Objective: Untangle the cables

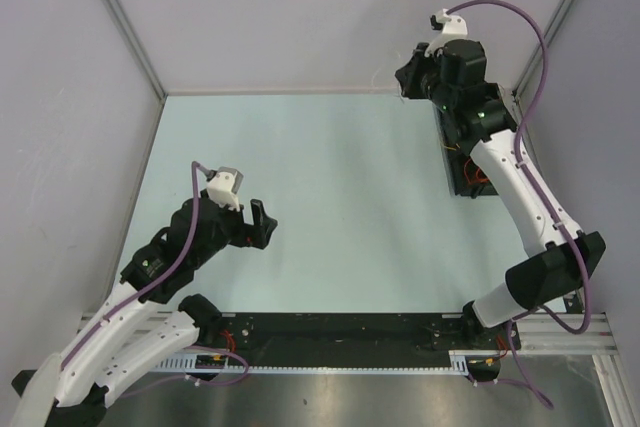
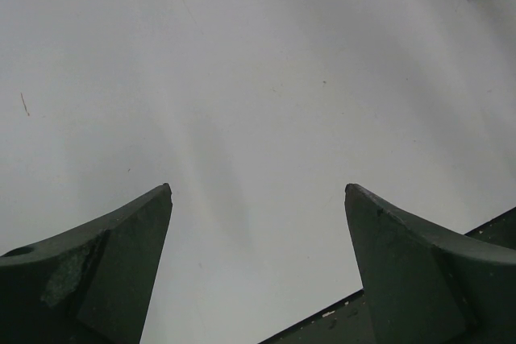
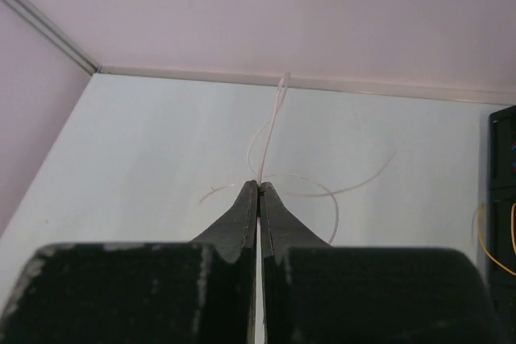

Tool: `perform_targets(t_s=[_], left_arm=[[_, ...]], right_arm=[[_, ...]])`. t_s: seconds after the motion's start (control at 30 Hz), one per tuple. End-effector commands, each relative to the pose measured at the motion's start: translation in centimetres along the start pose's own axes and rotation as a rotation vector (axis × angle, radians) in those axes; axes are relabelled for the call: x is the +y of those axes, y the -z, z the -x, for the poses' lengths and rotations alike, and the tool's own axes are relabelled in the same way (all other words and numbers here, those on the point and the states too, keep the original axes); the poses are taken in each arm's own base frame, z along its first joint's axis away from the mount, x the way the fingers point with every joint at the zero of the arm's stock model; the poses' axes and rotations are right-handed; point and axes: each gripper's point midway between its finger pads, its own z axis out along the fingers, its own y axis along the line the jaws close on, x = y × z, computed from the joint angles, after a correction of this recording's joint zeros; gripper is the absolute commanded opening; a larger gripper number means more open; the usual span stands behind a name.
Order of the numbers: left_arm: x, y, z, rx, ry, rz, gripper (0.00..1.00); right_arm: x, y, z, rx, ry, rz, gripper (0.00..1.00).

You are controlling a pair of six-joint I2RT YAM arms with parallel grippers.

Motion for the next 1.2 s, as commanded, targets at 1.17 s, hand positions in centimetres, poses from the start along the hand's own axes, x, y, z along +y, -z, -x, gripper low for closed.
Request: perform_targets(t_s=[1.17], left_arm=[[-0.5,0.1,0.7,-0.029,0.018,-0.024,0.93]], right_arm=[[-12.9,3.6,9.2,-0.191,-0.061,-0.287,0.00]])
